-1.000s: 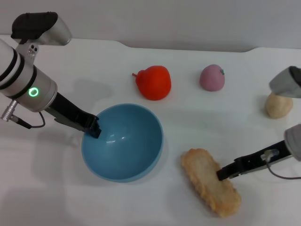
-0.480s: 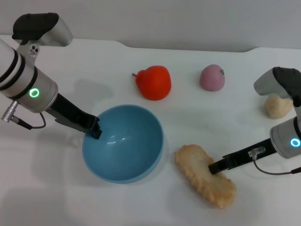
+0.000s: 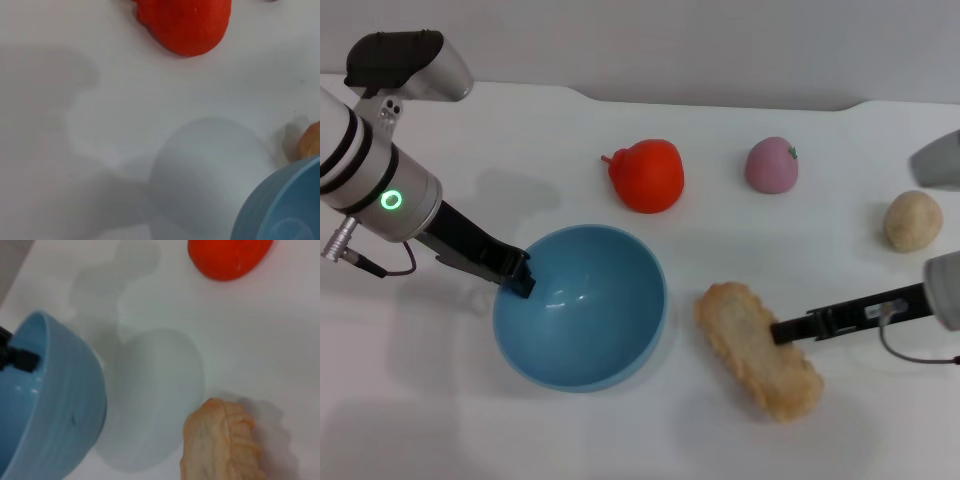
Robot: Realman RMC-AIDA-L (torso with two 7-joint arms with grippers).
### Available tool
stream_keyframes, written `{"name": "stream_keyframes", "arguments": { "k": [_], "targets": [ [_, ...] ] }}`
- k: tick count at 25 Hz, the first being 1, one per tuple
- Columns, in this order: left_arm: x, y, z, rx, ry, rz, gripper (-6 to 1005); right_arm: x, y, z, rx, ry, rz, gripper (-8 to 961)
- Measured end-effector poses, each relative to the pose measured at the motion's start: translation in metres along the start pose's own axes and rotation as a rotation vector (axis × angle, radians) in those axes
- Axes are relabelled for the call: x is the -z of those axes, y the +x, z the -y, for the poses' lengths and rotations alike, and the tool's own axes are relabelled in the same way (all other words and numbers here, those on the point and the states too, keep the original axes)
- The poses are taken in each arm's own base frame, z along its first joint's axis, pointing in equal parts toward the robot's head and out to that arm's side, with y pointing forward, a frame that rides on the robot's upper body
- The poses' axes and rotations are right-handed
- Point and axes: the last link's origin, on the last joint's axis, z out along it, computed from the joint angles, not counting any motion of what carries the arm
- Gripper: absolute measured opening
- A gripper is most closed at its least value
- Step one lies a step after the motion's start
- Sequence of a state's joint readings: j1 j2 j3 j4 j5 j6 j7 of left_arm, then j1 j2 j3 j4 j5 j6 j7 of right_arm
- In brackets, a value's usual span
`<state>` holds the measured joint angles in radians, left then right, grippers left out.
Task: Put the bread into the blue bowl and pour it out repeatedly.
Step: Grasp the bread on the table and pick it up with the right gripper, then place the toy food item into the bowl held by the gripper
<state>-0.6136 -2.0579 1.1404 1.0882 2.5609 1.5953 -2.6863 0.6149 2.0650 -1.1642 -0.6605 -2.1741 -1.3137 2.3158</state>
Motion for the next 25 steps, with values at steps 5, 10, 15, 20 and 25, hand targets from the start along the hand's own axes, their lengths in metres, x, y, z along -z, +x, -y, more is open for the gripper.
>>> {"name": "stream_keyframes", "arguments": {
  "k": [5,10,15,20,25],
  "targets": [
    [-0.001,0.000,-0.002,-0.010,0.000,0.010,17,0.026,0.004,0.007,-0.012,-0.054,0.107,72],
    [-0.007,0.001,-0.010,-0.032,-0.007,0.034,18,0.061,0.004,0.010,0.018,-0.128,0.261,46],
    [-0.022,0.005,-0.030,-0.052,-0.103,0.054,18,0.094,-0.006,-0.010,0.158,-0.279,0.447,35],
    [-0.035,0.013,-0.048,-0.094,-0.104,0.074,18,0.100,-0.018,-0.035,0.315,-0.398,0.539,33],
    [-0.039,0.018,-0.061,-0.119,-0.109,0.084,18,0.076,-0.018,-0.043,0.416,-0.445,0.543,44]
  ]
}}
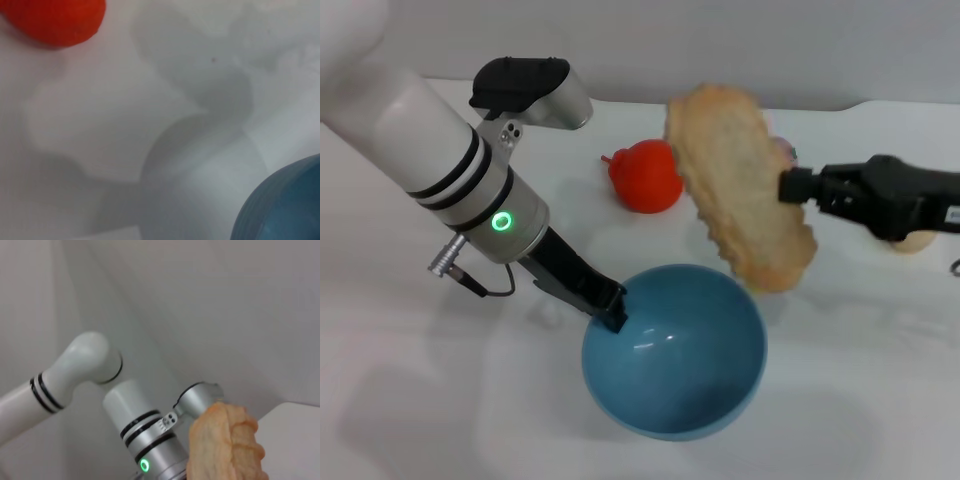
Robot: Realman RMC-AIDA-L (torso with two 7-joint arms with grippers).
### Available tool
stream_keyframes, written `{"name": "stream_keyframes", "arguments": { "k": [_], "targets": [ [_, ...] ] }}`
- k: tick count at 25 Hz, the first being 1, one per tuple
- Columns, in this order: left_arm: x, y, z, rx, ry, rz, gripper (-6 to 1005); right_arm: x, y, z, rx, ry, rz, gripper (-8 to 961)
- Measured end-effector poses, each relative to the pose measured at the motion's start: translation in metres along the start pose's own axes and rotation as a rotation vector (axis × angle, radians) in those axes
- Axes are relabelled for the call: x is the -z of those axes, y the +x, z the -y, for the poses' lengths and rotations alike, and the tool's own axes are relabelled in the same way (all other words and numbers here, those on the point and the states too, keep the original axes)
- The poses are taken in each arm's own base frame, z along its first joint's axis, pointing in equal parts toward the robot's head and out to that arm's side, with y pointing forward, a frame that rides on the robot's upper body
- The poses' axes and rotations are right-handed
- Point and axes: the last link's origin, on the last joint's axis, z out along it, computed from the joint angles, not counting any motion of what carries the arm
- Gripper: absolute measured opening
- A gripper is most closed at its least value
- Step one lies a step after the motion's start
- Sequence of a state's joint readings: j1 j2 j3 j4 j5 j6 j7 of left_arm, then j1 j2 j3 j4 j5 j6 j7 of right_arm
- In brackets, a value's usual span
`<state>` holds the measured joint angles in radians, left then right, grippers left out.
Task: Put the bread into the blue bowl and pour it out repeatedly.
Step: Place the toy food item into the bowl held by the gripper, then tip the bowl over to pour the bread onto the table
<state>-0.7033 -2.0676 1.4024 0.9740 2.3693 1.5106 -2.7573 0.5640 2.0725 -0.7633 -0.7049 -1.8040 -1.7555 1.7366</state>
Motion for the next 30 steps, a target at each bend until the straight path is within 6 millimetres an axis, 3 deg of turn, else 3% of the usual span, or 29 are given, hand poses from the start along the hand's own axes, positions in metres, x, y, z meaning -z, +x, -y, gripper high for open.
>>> {"name": "stream_keyframes", "arguments": {
  "k": [9,17,20,23,26,28,30],
  "targets": [
    [0.002,0.005,-0.004,0.004,-0.027,-0.026,18,-0.015,0.031,0.003,0.050,-0.015,-0.032,100],
    [0.006,0.007,-0.005,-0.001,-0.027,-0.038,17,-0.021,0.037,0.003,0.070,-0.019,-0.076,150],
    [0.006,0.008,-0.005,0.001,-0.025,-0.043,17,-0.019,0.033,0.004,0.076,-0.011,-0.058,271],
    [0.007,0.011,-0.004,-0.002,-0.020,-0.059,17,-0.010,0.027,0.004,0.085,0.012,-0.009,385],
    [0.008,0.020,-0.002,-0.005,0.001,-0.110,17,0.019,0.015,0.005,0.106,0.101,0.156,487],
    [0.009,0.025,-0.001,-0.011,0.015,-0.141,17,0.029,0.013,0.006,0.106,0.132,0.200,487],
    [0.008,0.032,0.000,-0.036,0.039,-0.182,17,0.054,0.012,0.010,0.078,0.224,0.290,487]
  ]
}}
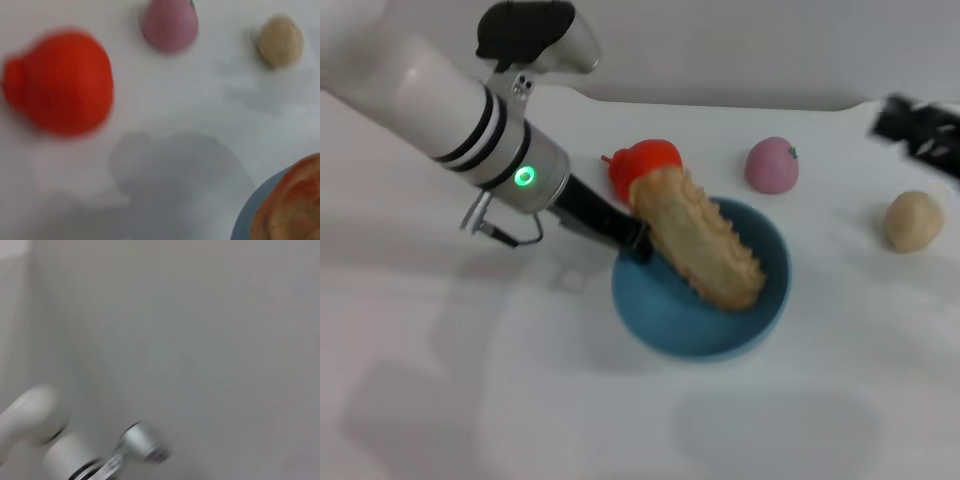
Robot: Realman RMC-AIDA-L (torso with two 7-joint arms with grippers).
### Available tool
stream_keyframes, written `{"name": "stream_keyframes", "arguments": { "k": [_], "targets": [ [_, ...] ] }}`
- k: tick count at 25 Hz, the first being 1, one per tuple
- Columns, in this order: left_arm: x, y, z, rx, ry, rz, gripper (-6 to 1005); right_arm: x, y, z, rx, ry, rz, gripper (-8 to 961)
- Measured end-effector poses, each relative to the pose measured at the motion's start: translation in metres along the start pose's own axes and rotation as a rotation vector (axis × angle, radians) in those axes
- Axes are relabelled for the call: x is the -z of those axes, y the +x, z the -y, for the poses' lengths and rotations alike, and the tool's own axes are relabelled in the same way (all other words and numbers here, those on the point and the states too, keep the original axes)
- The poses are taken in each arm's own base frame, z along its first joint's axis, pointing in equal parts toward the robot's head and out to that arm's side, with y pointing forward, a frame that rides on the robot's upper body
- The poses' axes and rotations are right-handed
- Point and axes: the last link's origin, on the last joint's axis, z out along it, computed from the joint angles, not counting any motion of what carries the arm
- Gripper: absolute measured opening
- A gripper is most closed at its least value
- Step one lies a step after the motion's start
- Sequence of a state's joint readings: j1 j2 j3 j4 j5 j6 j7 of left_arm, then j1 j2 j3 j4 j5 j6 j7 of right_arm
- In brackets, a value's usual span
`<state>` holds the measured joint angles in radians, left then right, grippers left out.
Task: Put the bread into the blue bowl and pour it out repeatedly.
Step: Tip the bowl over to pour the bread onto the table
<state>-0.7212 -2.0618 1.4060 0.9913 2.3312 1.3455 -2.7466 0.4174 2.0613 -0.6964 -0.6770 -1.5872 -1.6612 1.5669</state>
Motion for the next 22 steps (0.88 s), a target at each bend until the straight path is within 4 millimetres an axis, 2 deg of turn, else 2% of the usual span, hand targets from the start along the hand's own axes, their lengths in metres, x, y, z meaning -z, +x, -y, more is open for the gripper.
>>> {"name": "stream_keyframes", "arguments": {
  "k": [4,8,11,15,17,22],
  "targets": [
    [-0.009,0.020,-0.006,-0.098,0.062,-0.099,17,0.050,0.007,0.031,-0.197,0.279,0.011,486],
    [-0.017,0.043,-0.014,-0.160,0.108,-0.244,17,0.084,0.023,0.038,-0.308,0.415,-0.076,486],
    [-0.022,0.056,-0.020,-0.209,0.153,-0.364,18,0.096,0.036,0.036,-0.345,0.455,-0.132,486],
    [-0.029,0.067,-0.025,-0.271,0.212,-0.506,20,0.101,0.050,0.034,-0.381,0.475,-0.210,487],
    [-0.031,0.068,-0.026,-0.288,0.231,-0.547,21,0.103,0.058,0.033,-0.398,0.481,-0.255,487],
    [-0.045,0.061,-0.023,-0.390,0.341,-0.747,23,0.104,0.063,0.030,-0.424,0.481,-0.267,487]
  ]
}}
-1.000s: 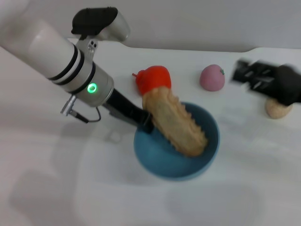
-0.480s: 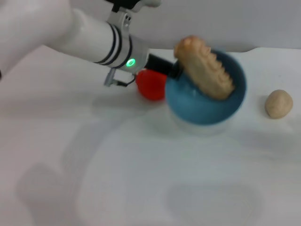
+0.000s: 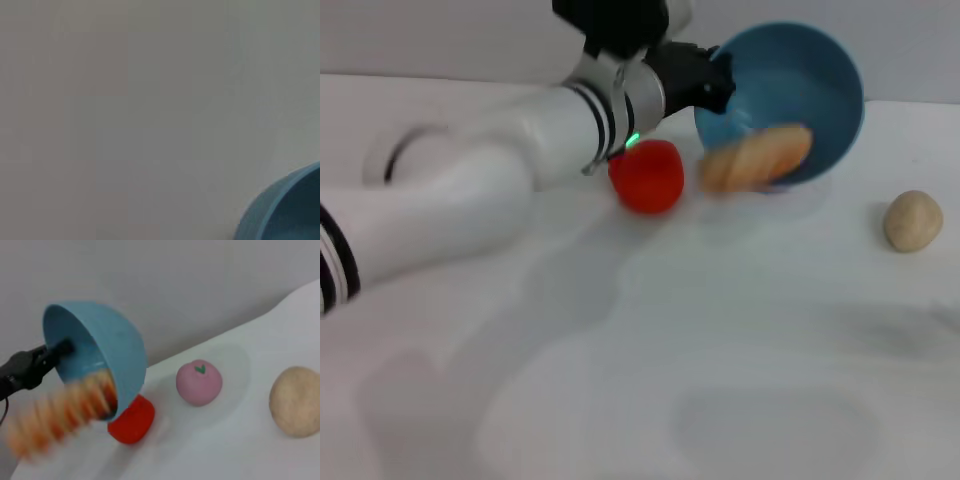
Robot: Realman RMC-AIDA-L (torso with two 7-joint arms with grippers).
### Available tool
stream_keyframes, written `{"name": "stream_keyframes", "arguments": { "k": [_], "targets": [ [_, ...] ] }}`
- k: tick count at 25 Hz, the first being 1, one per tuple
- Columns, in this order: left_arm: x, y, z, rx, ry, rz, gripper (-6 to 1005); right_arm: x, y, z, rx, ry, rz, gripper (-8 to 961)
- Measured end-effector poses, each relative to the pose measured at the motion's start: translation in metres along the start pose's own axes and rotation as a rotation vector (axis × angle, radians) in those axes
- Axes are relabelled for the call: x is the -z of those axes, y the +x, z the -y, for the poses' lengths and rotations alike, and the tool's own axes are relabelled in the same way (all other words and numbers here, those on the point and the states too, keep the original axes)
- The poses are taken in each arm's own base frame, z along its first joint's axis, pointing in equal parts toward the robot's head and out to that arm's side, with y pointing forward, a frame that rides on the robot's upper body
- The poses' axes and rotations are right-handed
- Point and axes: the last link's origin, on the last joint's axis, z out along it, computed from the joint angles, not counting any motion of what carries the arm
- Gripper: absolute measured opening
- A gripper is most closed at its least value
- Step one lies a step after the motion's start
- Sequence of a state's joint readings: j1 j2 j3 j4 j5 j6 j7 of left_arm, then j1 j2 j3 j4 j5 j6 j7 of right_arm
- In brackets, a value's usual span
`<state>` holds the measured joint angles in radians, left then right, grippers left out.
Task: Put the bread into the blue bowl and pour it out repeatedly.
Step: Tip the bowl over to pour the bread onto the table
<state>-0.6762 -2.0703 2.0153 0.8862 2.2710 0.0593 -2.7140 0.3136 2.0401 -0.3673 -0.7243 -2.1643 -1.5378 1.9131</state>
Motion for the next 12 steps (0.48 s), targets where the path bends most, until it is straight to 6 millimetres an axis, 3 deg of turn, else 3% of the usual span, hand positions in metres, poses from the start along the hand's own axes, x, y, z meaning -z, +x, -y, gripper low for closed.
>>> {"name": "stream_keyframes", "arguments": {
  "k": [6,12],
  "targets": [
    [0.004,-0.018,-0.004,-0.180,0.082,-0.168,23,0.001,0.007,0.000,-0.017,-0.001,-0.004,486],
    [0.008,-0.020,0.000,-0.278,0.123,-0.240,22,-0.003,0.011,-0.001,-0.013,-0.008,-0.012,486]
  ]
}}
